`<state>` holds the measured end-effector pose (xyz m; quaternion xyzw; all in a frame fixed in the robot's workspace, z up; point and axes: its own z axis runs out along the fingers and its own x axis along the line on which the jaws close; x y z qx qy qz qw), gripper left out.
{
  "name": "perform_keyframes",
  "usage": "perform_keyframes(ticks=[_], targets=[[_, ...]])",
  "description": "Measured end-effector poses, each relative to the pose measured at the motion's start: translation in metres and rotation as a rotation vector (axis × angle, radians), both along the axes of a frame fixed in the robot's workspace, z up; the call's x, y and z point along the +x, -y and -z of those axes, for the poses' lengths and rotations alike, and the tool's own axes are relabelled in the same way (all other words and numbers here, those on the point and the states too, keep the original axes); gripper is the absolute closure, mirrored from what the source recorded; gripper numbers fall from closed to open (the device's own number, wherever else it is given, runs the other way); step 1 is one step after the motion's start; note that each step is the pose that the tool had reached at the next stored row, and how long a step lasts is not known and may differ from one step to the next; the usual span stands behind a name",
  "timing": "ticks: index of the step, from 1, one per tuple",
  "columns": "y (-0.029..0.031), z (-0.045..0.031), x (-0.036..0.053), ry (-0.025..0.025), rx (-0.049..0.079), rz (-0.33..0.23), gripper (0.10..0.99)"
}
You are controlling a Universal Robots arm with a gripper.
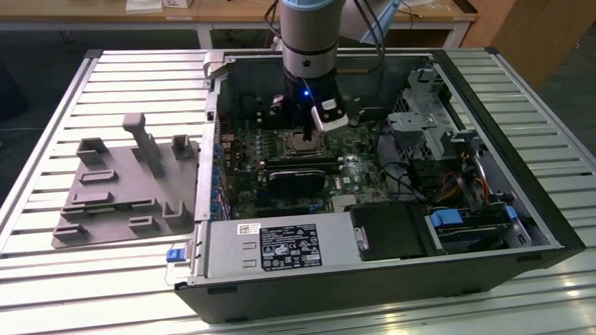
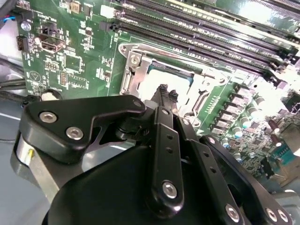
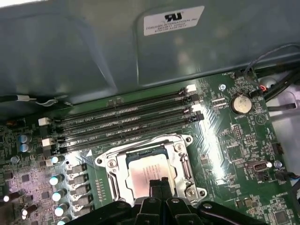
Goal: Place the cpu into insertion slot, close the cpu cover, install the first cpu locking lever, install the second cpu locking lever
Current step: 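Install the second cpu locking lever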
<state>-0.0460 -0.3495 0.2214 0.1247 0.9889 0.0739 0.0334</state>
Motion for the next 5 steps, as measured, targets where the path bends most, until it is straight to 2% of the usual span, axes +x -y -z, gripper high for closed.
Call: perform_keyframes(ticks=[5], targets=[[0.0000, -0.0001, -0.0001, 0.0000, -0.001, 0.000, 0.984]])
